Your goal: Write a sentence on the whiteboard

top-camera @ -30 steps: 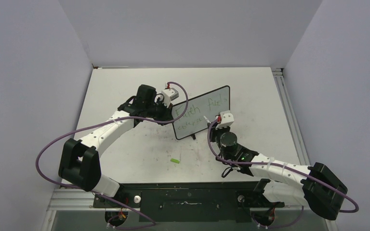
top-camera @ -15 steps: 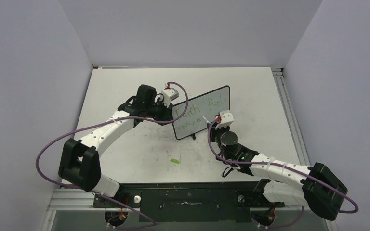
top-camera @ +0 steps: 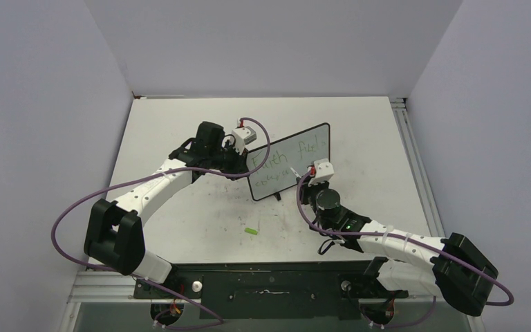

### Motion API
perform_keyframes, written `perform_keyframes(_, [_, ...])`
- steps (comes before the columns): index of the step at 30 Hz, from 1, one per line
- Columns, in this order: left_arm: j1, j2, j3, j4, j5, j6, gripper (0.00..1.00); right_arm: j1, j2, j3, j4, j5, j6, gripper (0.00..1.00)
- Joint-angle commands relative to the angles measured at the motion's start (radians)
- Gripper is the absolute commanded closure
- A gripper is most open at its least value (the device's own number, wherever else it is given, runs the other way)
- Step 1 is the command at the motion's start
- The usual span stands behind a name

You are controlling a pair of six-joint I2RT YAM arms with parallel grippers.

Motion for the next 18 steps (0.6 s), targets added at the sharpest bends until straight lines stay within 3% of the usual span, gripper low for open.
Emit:
perform_keyframes(1, [-0.004, -0.006, 0.017, -0.029, -0.037, 0.043, 1.00, -0.007, -0.003, 0.003, 0.059, -0.028, -0.015, 0.95])
perform_keyframes(18, [-0.004, -0.007, 0.016, -0.029, -0.037, 0.044, 1.00, -0.001, 0.045, 0.004, 0.039, -0.014, -0.010, 0.95])
